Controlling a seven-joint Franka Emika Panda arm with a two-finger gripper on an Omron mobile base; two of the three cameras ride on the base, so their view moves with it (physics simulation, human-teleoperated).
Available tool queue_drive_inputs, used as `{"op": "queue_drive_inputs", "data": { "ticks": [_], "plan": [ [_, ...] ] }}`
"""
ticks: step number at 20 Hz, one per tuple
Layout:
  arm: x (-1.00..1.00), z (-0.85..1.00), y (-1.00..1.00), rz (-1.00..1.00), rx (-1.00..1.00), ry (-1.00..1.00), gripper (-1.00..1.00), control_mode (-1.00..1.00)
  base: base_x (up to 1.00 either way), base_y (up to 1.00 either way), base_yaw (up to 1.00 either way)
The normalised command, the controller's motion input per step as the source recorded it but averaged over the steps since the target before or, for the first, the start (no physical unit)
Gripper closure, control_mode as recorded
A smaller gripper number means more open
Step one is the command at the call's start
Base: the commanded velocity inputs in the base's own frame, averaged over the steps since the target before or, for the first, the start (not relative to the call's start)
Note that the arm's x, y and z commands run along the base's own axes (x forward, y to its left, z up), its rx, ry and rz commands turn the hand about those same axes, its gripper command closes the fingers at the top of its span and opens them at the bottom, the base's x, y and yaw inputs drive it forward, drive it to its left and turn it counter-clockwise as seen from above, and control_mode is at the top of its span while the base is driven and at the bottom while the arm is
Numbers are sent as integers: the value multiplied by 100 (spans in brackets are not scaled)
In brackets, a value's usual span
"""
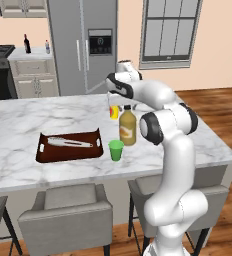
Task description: Place the drinks on the dining counter in a tight cluster.
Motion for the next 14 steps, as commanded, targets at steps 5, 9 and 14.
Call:
{"op": "queue_drive_inputs", "data": {
  "ticks": [5, 9, 14],
  "plan": [
    [-47, -55, 0, -5, 0, 16, 100, -100, 0, 0, 0],
    [-27, -57, 3, -7, 0, 22, 100, -100, 0, 0, 0],
    [-5, -42, 3, -5, 0, 21, 100, -100, 0, 0, 0]
  ]
}}
